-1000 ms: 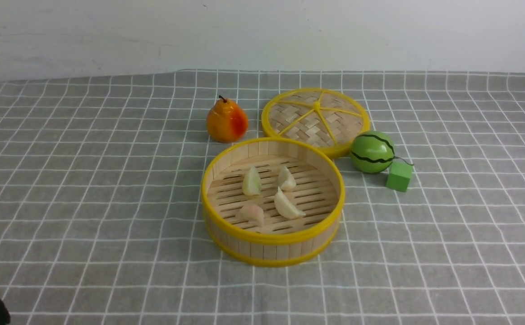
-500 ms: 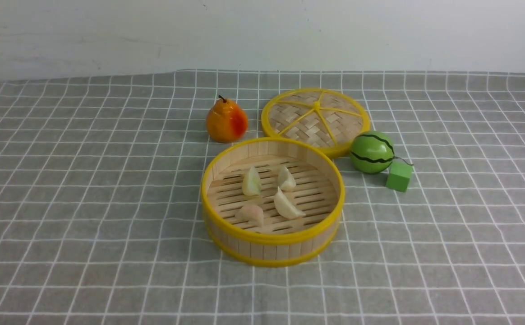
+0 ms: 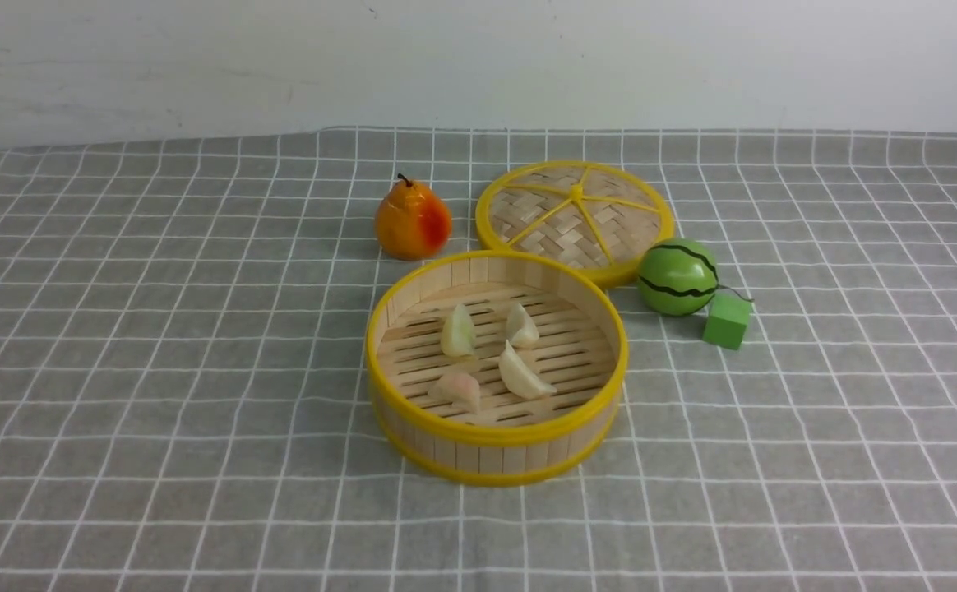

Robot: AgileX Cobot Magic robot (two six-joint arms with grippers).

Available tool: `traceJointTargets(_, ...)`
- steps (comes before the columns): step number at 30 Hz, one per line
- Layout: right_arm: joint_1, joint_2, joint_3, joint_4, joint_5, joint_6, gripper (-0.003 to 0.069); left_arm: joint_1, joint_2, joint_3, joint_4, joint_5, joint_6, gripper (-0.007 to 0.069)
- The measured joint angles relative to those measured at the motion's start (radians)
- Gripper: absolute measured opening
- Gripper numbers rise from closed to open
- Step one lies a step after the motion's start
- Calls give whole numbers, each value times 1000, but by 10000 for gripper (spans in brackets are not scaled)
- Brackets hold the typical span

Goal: Put the dumplings into the steamer on the table with the grey tablecloth.

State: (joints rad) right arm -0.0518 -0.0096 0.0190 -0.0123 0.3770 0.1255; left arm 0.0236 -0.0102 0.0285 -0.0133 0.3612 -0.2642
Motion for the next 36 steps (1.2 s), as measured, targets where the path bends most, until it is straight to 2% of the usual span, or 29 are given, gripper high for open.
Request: traceJointTargets(36, 0, 0, 0, 0, 0, 0, 92, 0, 0, 0, 0, 0, 0, -6)
